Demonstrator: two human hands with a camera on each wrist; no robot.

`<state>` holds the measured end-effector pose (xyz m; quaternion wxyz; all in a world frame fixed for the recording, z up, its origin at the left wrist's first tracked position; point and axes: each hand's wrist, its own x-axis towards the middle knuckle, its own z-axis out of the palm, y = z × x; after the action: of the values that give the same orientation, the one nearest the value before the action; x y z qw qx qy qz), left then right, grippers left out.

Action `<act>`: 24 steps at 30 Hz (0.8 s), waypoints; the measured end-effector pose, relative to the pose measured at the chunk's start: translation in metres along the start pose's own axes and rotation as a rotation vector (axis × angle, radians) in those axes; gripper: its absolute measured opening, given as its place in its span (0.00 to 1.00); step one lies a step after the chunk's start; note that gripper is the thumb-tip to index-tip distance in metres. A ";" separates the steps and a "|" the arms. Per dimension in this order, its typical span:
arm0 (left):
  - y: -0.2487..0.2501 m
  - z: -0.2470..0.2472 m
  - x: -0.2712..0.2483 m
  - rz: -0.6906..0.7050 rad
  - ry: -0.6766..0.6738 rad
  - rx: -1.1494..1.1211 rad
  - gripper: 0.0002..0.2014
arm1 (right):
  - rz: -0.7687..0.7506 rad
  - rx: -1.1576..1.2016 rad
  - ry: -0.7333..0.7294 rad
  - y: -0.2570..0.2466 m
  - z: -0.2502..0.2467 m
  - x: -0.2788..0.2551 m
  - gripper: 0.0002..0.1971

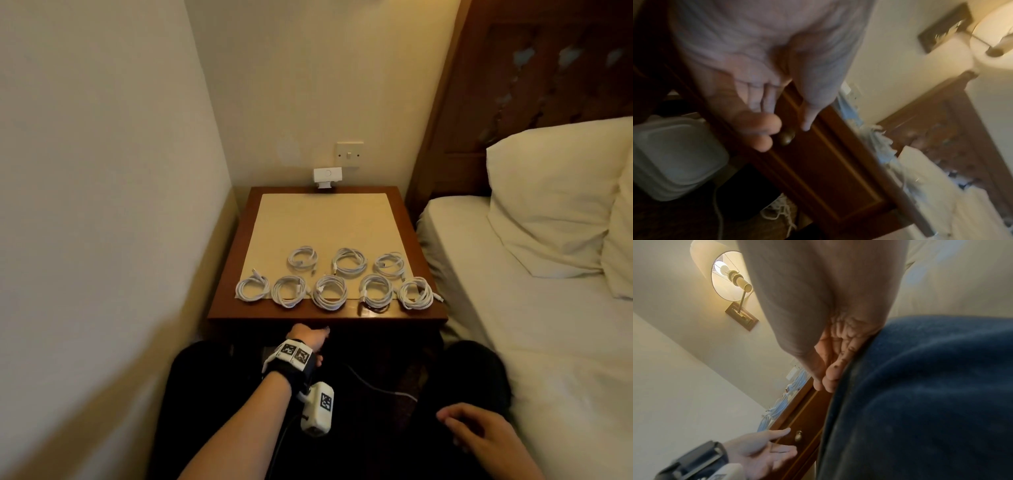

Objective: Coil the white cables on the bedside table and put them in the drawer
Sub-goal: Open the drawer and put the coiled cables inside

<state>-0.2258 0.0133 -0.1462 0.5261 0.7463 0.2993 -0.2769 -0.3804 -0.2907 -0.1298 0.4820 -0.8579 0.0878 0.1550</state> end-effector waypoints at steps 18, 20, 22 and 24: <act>-0.056 0.026 -0.042 -0.015 0.012 0.088 0.15 | -0.057 0.141 0.035 0.012 -0.001 -0.013 0.11; -0.069 0.022 -0.058 -0.024 -0.030 0.137 0.16 | -0.030 0.158 0.014 0.010 -0.003 -0.013 0.10; -0.072 0.016 -0.078 0.027 -0.011 0.274 0.16 | -0.029 0.164 0.008 0.011 -0.005 -0.011 0.10; -0.064 0.008 -0.095 0.190 0.122 0.419 0.15 | -0.030 0.175 0.016 0.012 -0.005 -0.011 0.10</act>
<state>-0.3373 0.0078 -0.1193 0.3643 0.8794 0.1947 -0.2367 -0.3931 -0.3014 -0.1328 0.5565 -0.8150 0.0923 0.1326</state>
